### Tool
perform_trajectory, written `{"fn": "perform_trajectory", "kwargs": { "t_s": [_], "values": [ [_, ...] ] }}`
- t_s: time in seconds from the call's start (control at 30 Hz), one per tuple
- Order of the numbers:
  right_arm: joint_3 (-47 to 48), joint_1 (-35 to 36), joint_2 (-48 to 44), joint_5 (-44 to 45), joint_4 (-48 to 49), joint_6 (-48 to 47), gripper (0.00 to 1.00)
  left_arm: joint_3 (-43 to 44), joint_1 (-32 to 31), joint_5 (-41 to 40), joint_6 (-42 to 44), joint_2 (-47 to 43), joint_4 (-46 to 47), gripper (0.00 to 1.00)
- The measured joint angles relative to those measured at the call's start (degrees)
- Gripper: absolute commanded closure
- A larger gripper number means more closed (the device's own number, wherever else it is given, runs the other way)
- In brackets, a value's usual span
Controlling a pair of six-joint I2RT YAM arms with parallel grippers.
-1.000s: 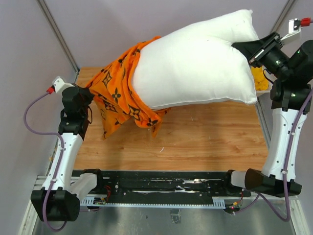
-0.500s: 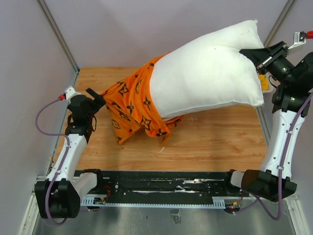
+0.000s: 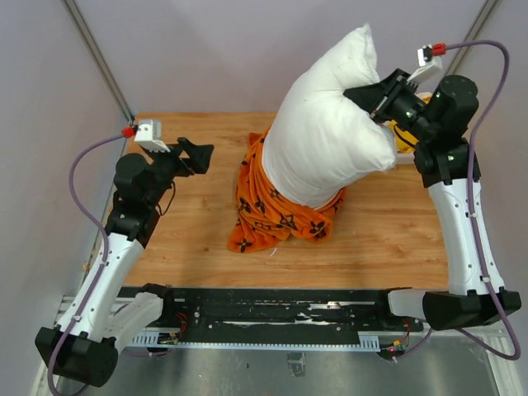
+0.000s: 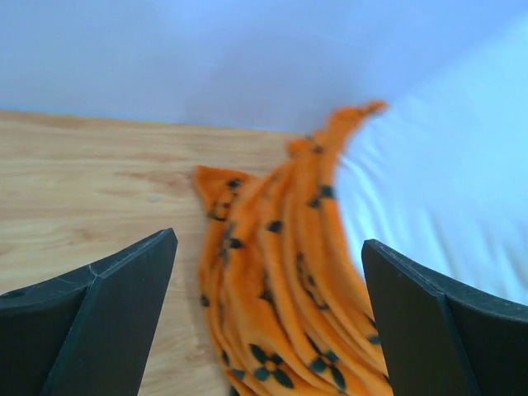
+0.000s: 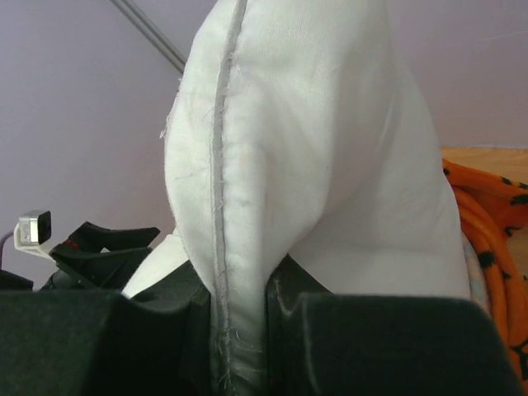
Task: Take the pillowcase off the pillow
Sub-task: Remove the pillow from the pillowcase.
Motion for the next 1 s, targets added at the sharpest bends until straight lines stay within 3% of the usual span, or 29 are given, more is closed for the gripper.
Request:
{"fn": "perform_trajectory", "kwargs": {
  "t_s": [0.1,0.3,0.37,0.5,0.7,0.87,0.97,1.0],
  "values": [
    [4.8,8.3,1.8,7.1,-4.0,-5.7,0.99,0.3,-9.3,1.6,3.6,0.5,1.2,0.01],
    [11.7,18.0,5.2,16.9,-9.4,-13.0,0.99,0.3,-38.4,-2.0,19.2,2.0,6.7,0.01],
    [12.5,18.9,5.7,18.9,-10.1,-14.1,0.99,-0.2,-46.6,-4.9,24.3,3.2,10.4,0.01],
    [12.9,19.8,6.0,21.9,-10.8,-15.4,0.99,-0.6,-59.2,-18.3,34.9,9.8,22.0,0.01],
    [13.2,22.8,6.1,24.6,-11.2,-16.5,0.99,-0.1,-63.5,-37.2,48.6,26.8,43.6,0.01],
    [13.1,26.3,6.1,28.1,-11.5,-17.9,0.99,8.8,-63.1,-49.7,59.6,41.0,58.6,0.01],
    [12.8,28.7,6.1,30.3,-11.1,-18.8,0.99,13.4,-61.1,-53.9,60.2,45.5,61.1,0.01],
    [12.5,29.3,6.1,31.1,-10.7,-19.1,0.99,14.3,-60.0,-54.3,58.9,45.9,60.3,0.07]
  ]
}}
